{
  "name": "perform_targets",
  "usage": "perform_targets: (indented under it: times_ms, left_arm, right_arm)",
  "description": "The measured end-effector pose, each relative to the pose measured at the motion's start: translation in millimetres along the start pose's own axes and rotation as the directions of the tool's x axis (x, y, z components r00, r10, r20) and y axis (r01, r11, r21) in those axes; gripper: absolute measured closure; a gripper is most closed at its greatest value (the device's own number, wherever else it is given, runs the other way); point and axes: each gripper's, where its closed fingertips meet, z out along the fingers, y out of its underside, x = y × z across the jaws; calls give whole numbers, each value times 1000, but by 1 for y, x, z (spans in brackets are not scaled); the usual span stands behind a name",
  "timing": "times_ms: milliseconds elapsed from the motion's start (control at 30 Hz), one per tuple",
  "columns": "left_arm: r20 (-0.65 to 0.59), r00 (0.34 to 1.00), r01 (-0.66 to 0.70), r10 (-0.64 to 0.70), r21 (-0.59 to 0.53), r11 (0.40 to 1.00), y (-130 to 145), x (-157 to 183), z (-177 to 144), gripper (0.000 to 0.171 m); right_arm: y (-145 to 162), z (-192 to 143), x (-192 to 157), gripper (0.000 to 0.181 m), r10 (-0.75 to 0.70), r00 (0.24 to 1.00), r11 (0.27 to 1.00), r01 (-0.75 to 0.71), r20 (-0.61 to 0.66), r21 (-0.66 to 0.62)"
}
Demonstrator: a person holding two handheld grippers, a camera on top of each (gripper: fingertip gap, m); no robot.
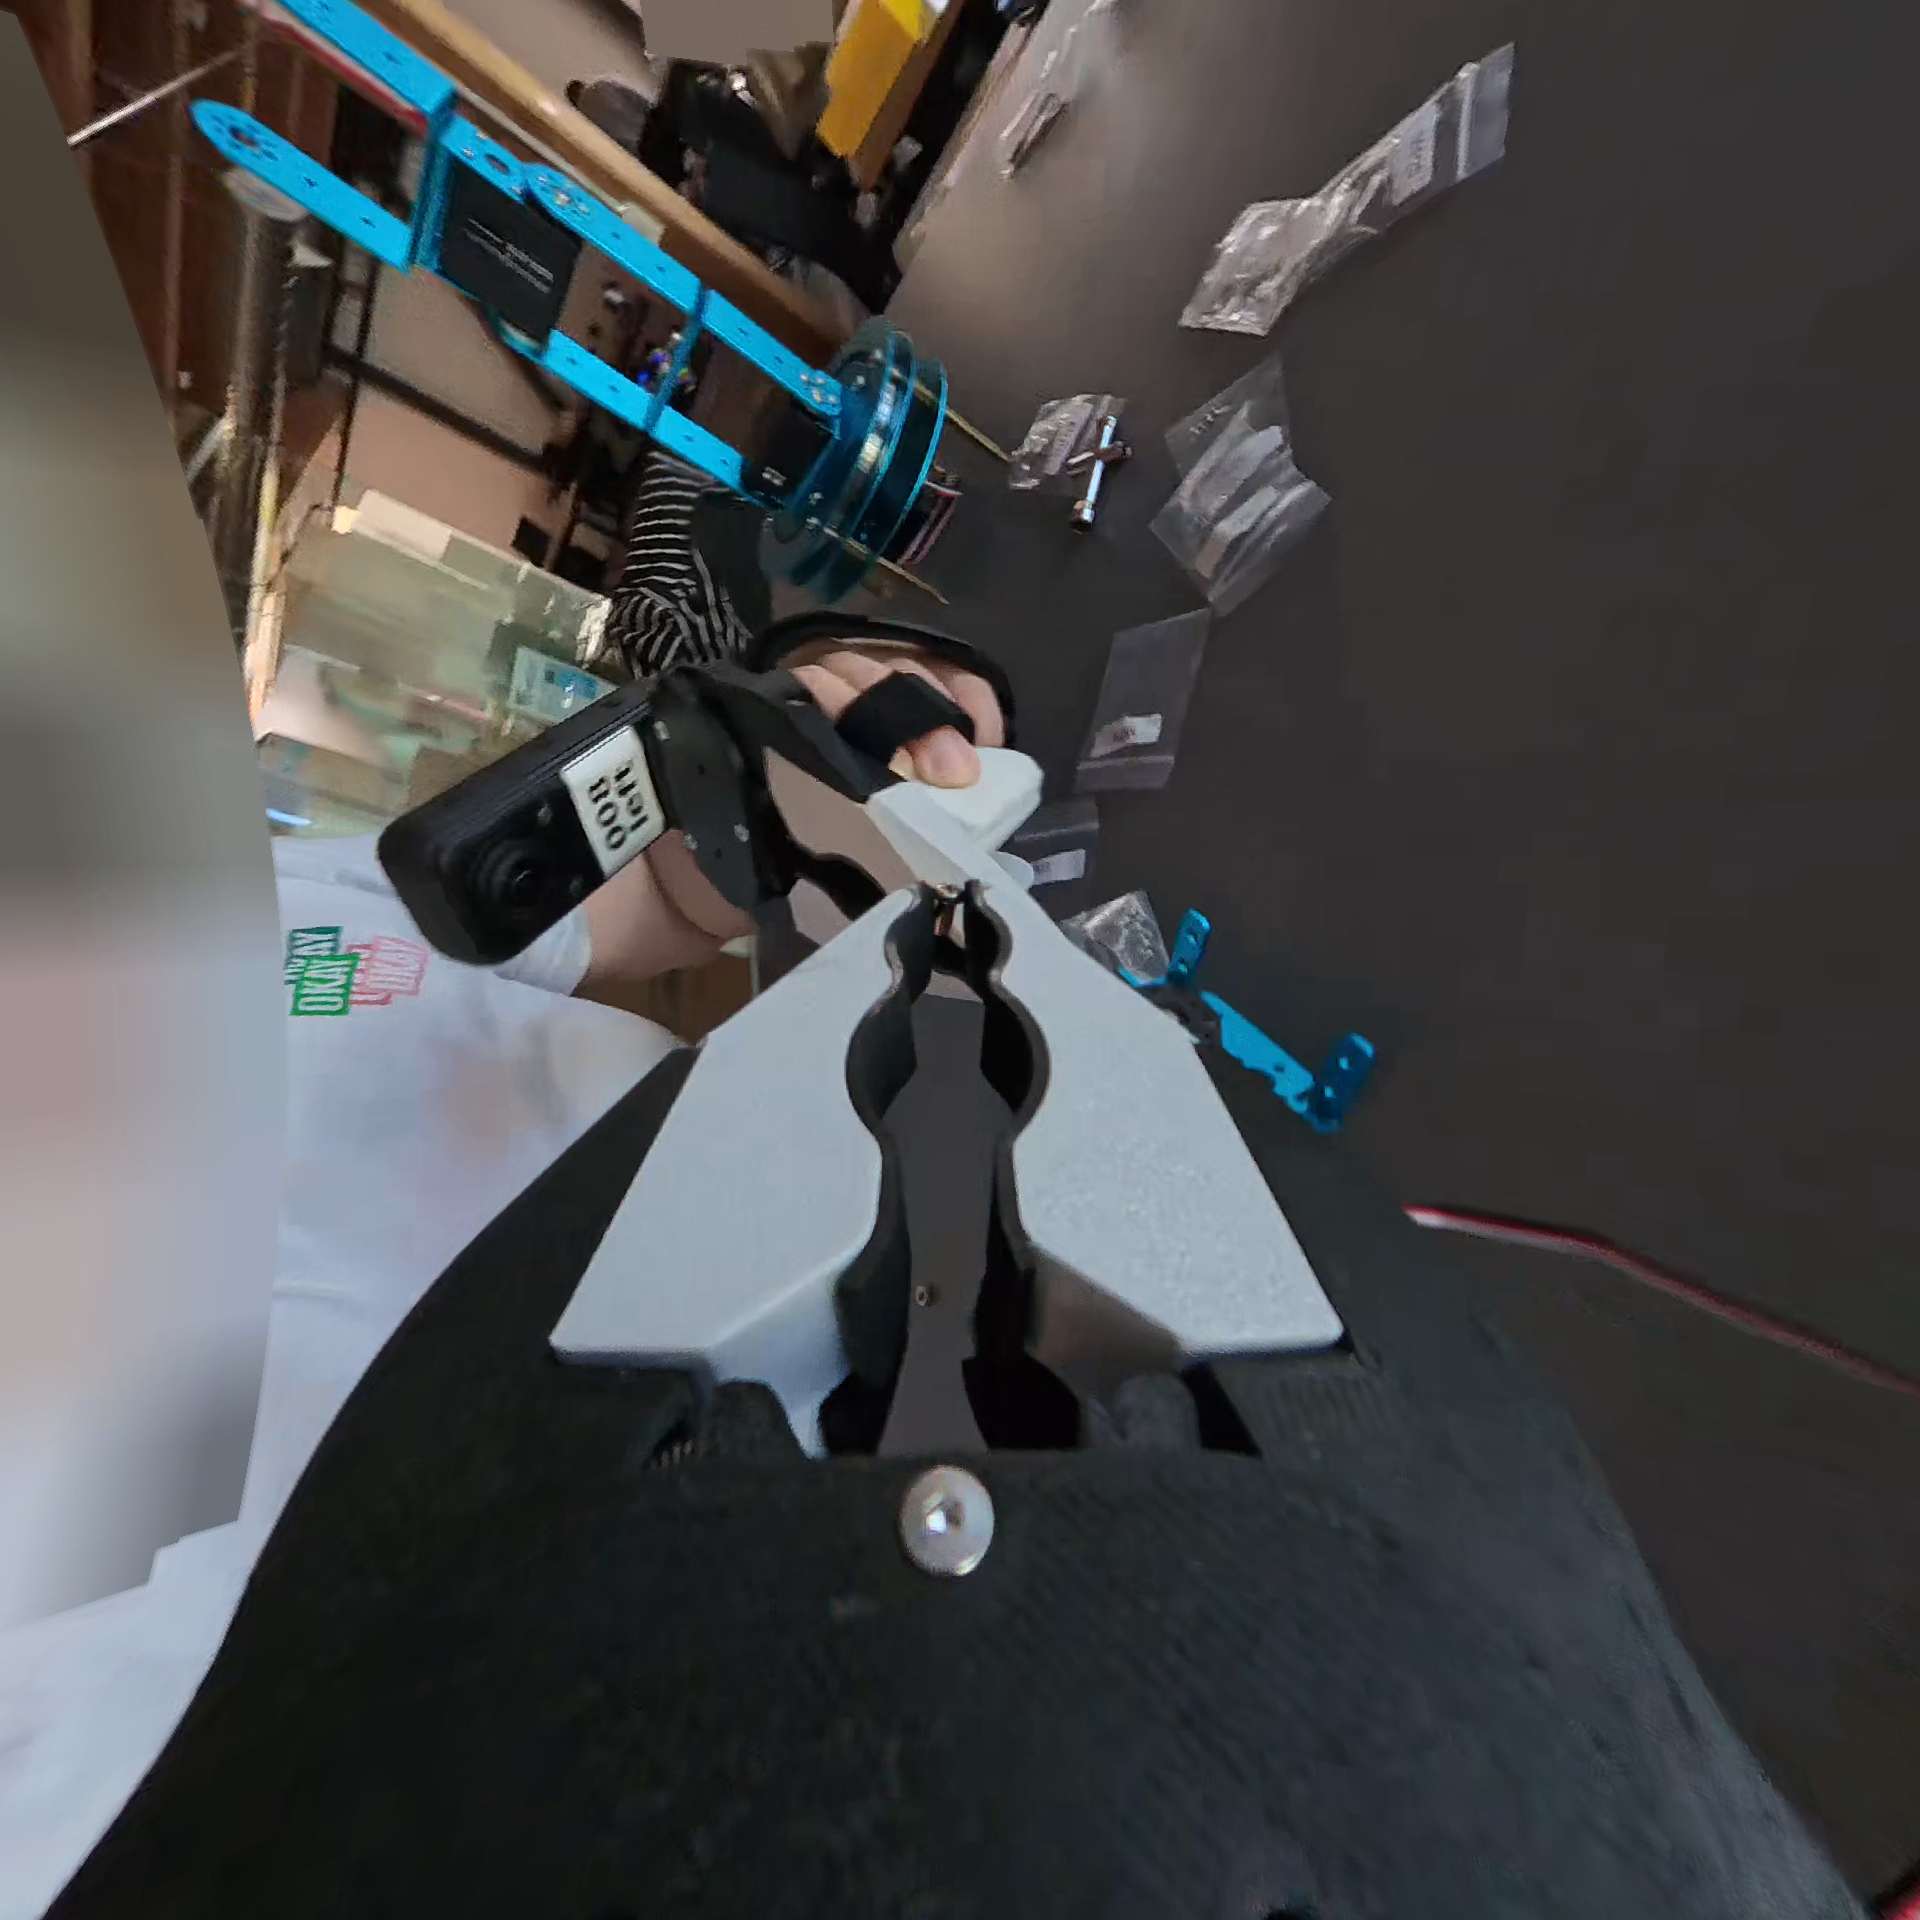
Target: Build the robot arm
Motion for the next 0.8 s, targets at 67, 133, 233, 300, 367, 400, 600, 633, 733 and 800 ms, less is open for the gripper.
perform_targets:
  times_ms: [67, 133, 233, 300, 367, 400, 600, 633, 733, 800]
  left_arm:
    - [46, 991, -121, 123, -34, 992, -3, 4, 0, 168]
    - [69, 971, -223, 228, -70, 972, -6, 11, 0, 168]
    - [90, 939, -320, 331, -116, 940, -8, 18, 2, 168]
    - [99, 922, -359, 374, -139, 923, -9, 20, 4, 168]
    - [103, 911, -381, 398, -154, 912, -9, 22, 5, 168]
    - [105, 909, -386, 404, -159, 909, -10, 23, 6, 168]
    - [99, 903, -398, 417, -171, 901, -12, 26, 10, 168]
    - [99, 904, -396, 416, -174, 902, -12, 26, 11, 168]
    - [100, 907, -388, 408, -177, 905, -12, 24, 11, 168]
    - [98, 909, -385, 406, -178, 905, -11, 24, 11, 168]
  right_arm:
    - [11, -2, 4, 176, -4, 998, 1000, 6, -67, 21]
    - [18, -3, 4, 176, 2, 994, 998, 5, -109, 67]
    - [29, -1, 5, 176, -6, 983, 989, 33, -186, 143]
    - [38, 0, 9, 176, -29, 964, 982, 77, -264, 175]
    - [43, -2, 11, 176, -20, 949, 967, 98, -313, 234]
    - [46, -1, 12, 176, -9, 946, 962, 96, -324, 254]
    - [54, -1, 12, 176, -26, 925, 948, 142, -379, 284]
    - [54, -2, 13, 176, -53, 907, 948, 177, -417, 264]
    - [55, -5, 13, 176, -126, 860, 941, 262, -495, 215]
    - [56, -5, 13, 176, -163, 832, 935, 302, -530, 187]
